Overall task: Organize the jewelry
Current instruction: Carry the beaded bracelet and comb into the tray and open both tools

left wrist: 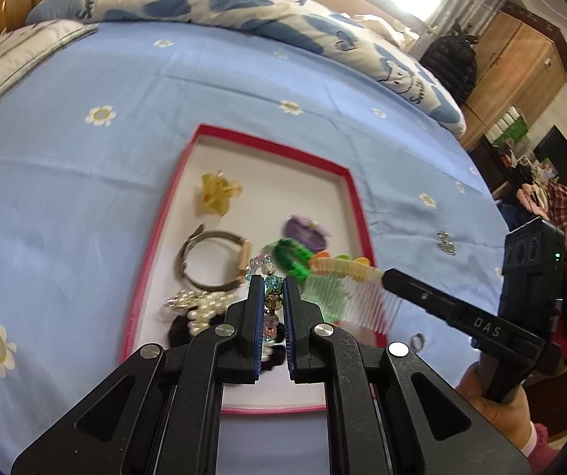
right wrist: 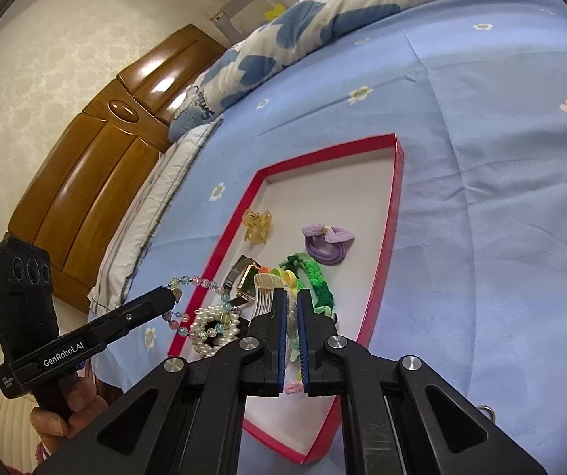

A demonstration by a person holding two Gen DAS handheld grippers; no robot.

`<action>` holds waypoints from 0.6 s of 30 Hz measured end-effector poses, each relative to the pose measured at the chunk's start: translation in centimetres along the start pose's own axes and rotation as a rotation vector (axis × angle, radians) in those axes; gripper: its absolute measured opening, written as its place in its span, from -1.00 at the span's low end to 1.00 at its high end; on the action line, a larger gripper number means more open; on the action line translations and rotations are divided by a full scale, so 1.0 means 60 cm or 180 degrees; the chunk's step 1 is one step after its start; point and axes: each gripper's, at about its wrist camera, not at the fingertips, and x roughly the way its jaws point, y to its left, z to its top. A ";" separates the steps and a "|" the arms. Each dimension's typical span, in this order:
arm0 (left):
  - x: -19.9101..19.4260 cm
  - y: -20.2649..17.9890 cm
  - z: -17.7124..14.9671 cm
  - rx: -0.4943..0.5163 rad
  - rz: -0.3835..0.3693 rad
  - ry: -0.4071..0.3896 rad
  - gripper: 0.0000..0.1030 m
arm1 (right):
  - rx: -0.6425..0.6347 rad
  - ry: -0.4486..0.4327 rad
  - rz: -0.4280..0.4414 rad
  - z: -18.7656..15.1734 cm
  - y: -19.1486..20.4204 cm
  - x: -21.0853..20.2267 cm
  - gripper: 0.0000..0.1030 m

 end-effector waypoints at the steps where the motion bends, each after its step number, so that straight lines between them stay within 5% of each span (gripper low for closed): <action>1: 0.003 0.006 -0.001 -0.0024 0.0009 0.0013 -0.86 | 0.0001 0.0009 -0.0012 0.000 -0.001 0.003 -0.91; 18: 0.037 0.054 -0.020 -0.0145 0.0253 0.0164 -0.85 | -0.0111 0.0136 -0.0256 -0.006 -0.004 0.047 -0.85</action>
